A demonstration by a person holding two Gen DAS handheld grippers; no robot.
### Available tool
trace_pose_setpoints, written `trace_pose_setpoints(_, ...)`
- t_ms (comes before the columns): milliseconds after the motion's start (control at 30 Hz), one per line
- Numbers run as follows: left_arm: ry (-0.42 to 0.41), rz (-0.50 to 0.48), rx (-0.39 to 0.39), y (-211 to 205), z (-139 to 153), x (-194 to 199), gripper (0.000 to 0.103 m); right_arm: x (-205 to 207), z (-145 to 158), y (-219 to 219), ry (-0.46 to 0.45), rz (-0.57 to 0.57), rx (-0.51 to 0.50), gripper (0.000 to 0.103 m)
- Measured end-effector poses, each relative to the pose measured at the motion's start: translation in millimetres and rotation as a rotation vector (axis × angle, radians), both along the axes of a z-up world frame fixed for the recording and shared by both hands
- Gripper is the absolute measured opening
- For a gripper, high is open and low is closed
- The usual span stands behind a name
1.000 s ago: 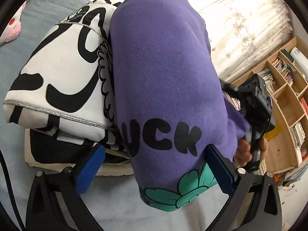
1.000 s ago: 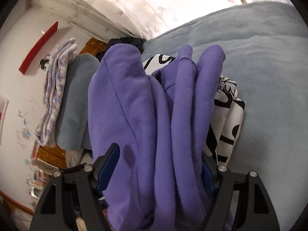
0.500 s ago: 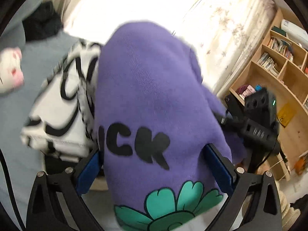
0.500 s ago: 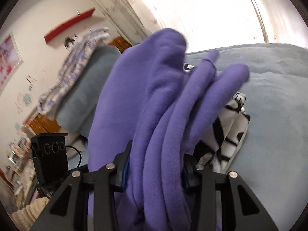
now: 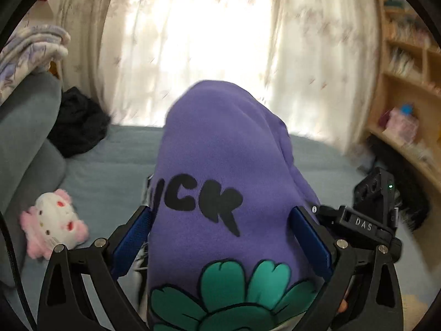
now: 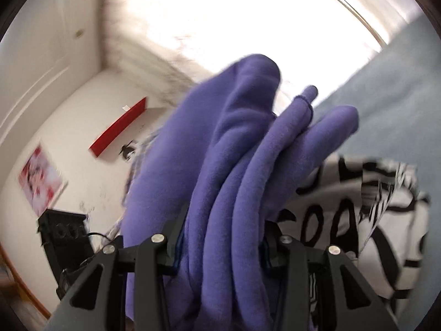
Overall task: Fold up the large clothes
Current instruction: 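Lower the purple bundle onto the black-and-white clothes stack with both tools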
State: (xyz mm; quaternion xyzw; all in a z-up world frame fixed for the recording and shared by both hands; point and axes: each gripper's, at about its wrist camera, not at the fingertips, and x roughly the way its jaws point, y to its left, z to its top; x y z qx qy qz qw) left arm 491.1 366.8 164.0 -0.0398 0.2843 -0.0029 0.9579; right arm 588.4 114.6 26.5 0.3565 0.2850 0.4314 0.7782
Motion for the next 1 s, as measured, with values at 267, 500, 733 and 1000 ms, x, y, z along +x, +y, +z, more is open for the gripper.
trace_pose_setpoints(267,0.056,-0.004,0.148,-10.7,-52.1,4.5,0.096,2.2,-56.7,14.8,0.147,-0.021,-0.321,0.064)
trace_pose_setpoints(500,0.015,-0.021,0.073,-2.4,-22.8,-14.0,0.096,-23.5,8.9,-13.2,0.018,-0.03,-0.391,0.064)
trace_pose_setpoints(733,0.043,0.031,0.028,19.6,-14.0,-10.5,0.068,-6.9,-8.3,-6.2,0.156,0.028,-0.411,0.064)
trace_pose_setpoints(1000,0.107,0.086,-0.05,40.9,-48.2,0.4,0.068,-11.1,-29.9,12.0,0.136,0.06,-0.42,0.034)
